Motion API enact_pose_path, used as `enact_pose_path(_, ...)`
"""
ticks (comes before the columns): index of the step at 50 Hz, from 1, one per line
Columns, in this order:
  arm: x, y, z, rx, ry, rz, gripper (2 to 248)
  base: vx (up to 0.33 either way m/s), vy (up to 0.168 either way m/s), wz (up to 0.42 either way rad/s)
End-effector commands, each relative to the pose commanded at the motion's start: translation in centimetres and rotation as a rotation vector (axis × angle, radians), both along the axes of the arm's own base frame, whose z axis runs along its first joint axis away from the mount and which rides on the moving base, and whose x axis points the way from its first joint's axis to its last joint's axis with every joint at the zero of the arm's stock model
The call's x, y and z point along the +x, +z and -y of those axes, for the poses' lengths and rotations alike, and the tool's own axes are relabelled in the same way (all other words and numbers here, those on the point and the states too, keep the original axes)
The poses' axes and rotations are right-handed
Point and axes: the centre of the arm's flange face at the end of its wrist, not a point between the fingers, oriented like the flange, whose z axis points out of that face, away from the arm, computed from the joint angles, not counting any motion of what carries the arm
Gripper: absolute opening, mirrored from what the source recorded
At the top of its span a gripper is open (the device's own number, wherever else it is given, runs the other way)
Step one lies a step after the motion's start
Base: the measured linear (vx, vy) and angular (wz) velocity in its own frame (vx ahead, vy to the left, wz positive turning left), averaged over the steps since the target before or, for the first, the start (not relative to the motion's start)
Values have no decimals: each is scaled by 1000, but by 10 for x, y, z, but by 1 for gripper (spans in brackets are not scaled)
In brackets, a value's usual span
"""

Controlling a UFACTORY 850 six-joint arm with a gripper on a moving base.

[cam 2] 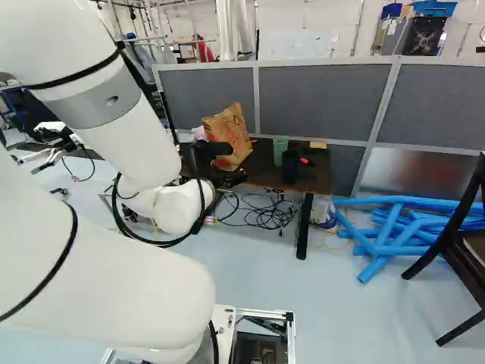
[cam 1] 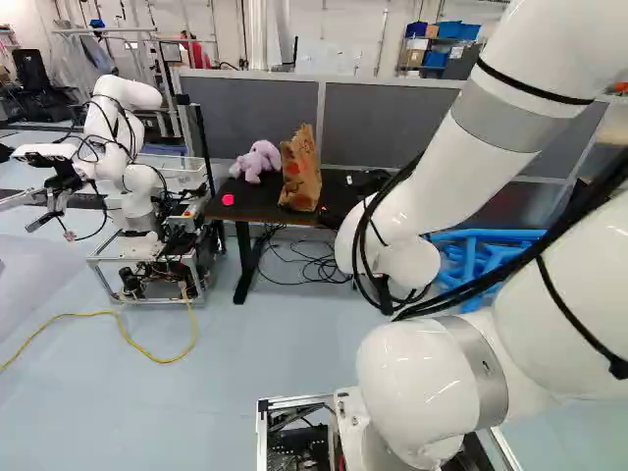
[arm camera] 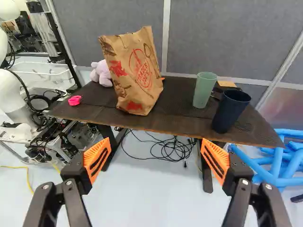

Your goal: Pick up the bag on the ground and place it on the table

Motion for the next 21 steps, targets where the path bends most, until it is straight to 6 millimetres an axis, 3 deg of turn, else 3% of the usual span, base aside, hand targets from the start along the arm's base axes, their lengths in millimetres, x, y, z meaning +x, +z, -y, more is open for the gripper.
enact_pose_path(21,0,0,0,0,0,0,247,0,0,0)
